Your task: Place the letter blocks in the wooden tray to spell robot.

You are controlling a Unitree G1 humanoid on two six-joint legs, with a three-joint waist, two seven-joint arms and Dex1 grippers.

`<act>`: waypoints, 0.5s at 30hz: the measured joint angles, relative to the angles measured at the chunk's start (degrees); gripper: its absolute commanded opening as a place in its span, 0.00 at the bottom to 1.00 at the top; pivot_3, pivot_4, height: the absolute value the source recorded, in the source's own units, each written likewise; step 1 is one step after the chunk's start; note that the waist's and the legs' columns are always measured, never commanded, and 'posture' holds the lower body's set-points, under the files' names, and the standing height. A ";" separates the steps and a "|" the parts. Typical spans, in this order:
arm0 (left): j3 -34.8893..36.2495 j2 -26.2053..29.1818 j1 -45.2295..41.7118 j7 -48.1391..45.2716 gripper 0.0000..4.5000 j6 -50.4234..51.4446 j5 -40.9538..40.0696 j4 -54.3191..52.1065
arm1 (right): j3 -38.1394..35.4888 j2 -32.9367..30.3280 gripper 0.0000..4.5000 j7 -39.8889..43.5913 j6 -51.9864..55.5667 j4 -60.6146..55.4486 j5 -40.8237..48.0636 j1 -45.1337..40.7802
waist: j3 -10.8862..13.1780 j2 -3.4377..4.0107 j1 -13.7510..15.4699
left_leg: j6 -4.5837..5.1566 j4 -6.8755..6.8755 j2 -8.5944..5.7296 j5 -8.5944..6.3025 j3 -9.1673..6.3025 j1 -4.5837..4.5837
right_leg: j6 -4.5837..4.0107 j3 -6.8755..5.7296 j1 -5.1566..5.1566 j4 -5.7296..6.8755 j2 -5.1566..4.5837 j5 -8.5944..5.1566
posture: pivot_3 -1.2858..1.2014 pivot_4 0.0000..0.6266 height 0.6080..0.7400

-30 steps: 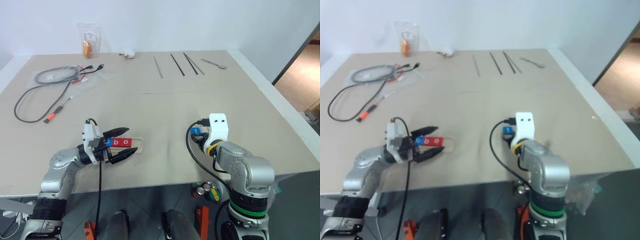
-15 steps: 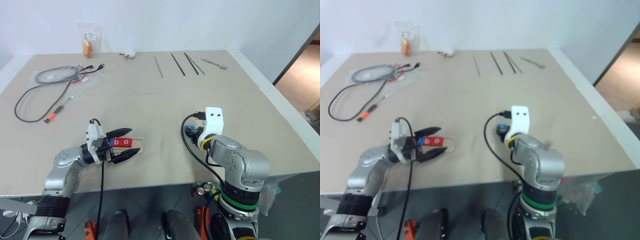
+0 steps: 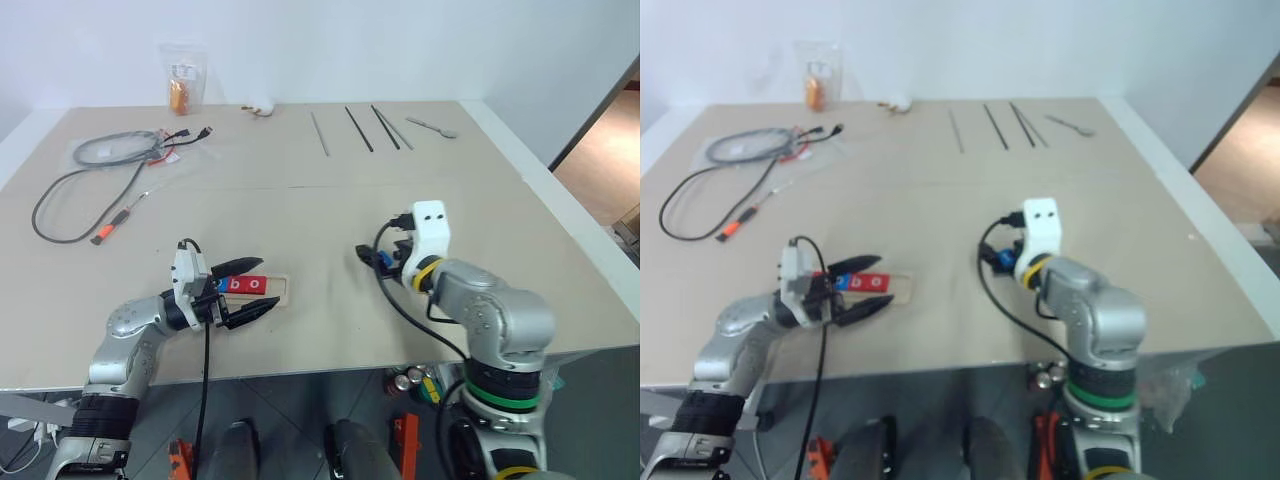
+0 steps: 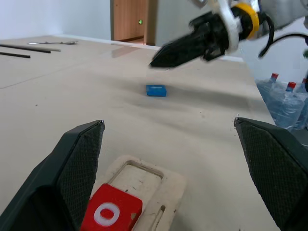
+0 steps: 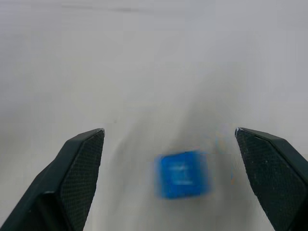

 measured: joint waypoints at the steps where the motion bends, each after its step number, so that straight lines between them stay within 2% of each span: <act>1: 0.09 0.05 0.14 0.24 1.00 0.08 0.00 -0.05 | 0.06 -2.52 1.00 2.25 -2.83 1.46 -0.09 0.69 | 0.00 0.00 -0.02 | 0.00 -0.02 0.00 0.00 0.01 0.00 | 0.00 0.00 0.00 -0.05 0.00 0.01 | 0.52 0.24 1.00; 4: 0.19 0.38 0.34 0.48 1.00 0.33 -0.07 -0.87 | 2.14 -11.18 1.00 13.10 -16.40 9.00 -0.63 4.17 | 0.00 -0.01 -0.02 | 0.02 -0.09 0.00 -0.02 0.04 -0.02 | 0.06 0.01 0.04 -0.25 0.01 0.04 | 0.52 0.24 1.00; 8: 0.22 0.64 0.49 0.68 1.00 0.95 -0.11 -2.05 | 5.75 -15.82 1.00 24.40 -30.97 19.75 -1.36 4.27 | 0.00 0.00 -0.33 | 0.08 -0.11 0.03 -0.06 0.10 0.03 | 0.10 0.07 0.03 -0.25 0.08 0.07 | 0.52 0.24 1.00; 11: 0.61 1.12 1.25 1.30 1.00 1.30 -0.14 -2.90 | 8.23 -16.12 1.00 30.48 -38.71 29.38 -2.29 1.75 | 0.01 0.02 -0.40 | 0.08 -0.11 0.03 -0.05 0.10 0.03 | 0.13 0.09 0.02 -0.25 0.11 0.13 | 0.52 0.24 1.00; 12: 1.24 1.73 2.08 1.68 1.00 1.54 -0.19 -3.95 | 9.12 -15.65 1.00 32.91 -43.17 35.76 -2.77 -2.07 | 0.03 0.03 -0.49 | 0.08 -0.08 0.01 -0.05 0.11 0.03 | 0.18 0.15 0.01 -0.25 0.11 0.19 | 0.52 0.24 1.00; 15: 2.47 2.37 4.14 2.66 1.00 1.63 -0.50 -6.05 | 10.47 -13.30 1.00 36.66 -48.96 45.55 -3.38 -7.97 | 0.02 0.02 -0.19 | 0.07 -0.01 0.02 -0.06 0.15 0.03 | 0.22 0.18 0.05 -0.28 0.09 0.21 | 0.52 0.24 1.00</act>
